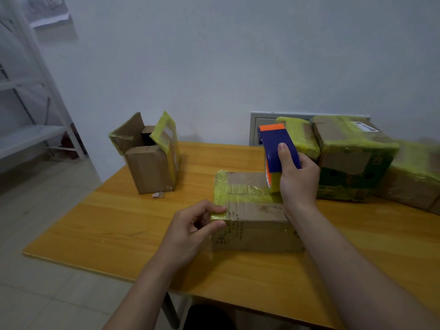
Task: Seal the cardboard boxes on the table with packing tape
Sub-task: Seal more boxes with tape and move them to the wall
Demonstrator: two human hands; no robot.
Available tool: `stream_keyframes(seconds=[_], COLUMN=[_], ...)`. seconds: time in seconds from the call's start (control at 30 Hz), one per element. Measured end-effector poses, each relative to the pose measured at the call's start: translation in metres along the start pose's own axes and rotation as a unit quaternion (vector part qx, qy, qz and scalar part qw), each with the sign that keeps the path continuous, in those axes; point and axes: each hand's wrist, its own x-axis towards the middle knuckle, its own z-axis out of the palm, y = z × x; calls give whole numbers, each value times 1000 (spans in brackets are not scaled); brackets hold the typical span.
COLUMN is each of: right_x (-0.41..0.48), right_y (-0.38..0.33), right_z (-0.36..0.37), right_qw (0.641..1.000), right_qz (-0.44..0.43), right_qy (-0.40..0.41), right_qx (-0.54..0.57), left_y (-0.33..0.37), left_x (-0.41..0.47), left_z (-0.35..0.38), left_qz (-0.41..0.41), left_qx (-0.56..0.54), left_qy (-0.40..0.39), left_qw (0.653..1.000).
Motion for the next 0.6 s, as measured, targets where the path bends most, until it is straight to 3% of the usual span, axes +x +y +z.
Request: stream_keyframes(seconds=[0.17,0.4,0.47,0.53,0.6], right_x=[0,0,-1,-2,-2], right_y=[0,-1,-1,-1,-1], right_z=[-2,1,0,0,-1], right_qw=[1000,1000,1000,1000,1000], right_qz=[4,2,2,4,5], right_qy=[-6,-4,-3,-2,-2], right_qx=[4,-1,3,6,7], left_y=[1,-3,2,12,21], left_x=[7,3,4,11,26], left_z=[-13,-1,-7,-9,-4], left_qz=[25,89,66,-9,-82], left_qx=[67,112,89,78,180], left_qy=[-40,14,-7,-9,24], left_qw=[997,990,994,997,980])
